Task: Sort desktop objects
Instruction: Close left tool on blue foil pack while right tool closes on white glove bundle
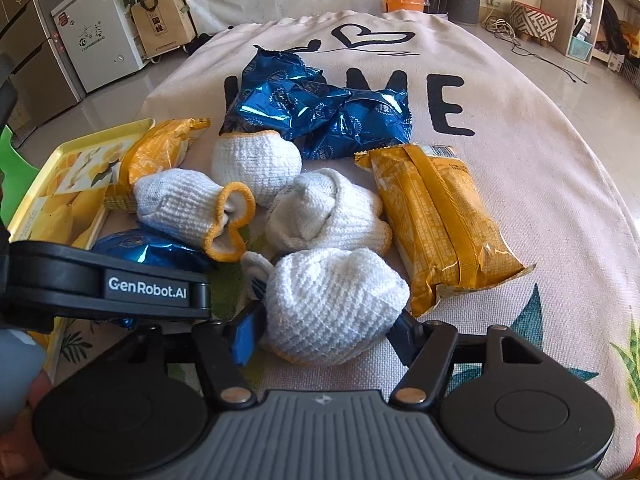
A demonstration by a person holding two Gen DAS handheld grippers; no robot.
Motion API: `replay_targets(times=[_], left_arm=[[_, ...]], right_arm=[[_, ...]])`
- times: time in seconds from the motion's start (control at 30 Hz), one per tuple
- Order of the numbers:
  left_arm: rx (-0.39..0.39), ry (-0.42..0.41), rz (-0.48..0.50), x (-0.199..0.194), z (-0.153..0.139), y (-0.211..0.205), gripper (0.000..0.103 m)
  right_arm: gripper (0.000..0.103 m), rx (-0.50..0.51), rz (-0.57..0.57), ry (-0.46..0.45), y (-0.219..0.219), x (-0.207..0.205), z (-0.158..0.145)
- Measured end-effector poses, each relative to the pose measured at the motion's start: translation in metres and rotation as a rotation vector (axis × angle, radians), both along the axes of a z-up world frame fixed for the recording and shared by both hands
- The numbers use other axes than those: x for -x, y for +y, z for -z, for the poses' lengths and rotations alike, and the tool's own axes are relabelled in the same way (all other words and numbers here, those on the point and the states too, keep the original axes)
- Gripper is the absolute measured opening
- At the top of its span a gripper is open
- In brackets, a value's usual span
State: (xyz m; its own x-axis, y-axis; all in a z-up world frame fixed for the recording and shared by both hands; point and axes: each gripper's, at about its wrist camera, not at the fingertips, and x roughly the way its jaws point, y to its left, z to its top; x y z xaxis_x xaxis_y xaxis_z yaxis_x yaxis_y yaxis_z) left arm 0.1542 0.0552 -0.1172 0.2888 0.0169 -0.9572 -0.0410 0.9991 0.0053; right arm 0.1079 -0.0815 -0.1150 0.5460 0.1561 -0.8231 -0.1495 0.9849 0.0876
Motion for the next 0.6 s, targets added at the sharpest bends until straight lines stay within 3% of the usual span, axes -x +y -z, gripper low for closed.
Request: replay_targets(times=[0.17,0.37,0.6], left_arm=[[-0.002,-0.015,0.015,-0.003,-0.004,-0.004,0.055],[0.002,-0.017,0.028,0.001,-0.006,-0.003,0.043],[0.037,-0.034,0.042,0.006,-0.016,0.000,0.038]], right_arm=[[0.057,-0.032,0.011,0.005,-0.005,0.002,-0.003],[0.056,-0.053,0.041,0.011,-0.016,0.006,-0.012],[0.056,-0.081,0.064,0.049,-0.027,0.010,-0.027]])
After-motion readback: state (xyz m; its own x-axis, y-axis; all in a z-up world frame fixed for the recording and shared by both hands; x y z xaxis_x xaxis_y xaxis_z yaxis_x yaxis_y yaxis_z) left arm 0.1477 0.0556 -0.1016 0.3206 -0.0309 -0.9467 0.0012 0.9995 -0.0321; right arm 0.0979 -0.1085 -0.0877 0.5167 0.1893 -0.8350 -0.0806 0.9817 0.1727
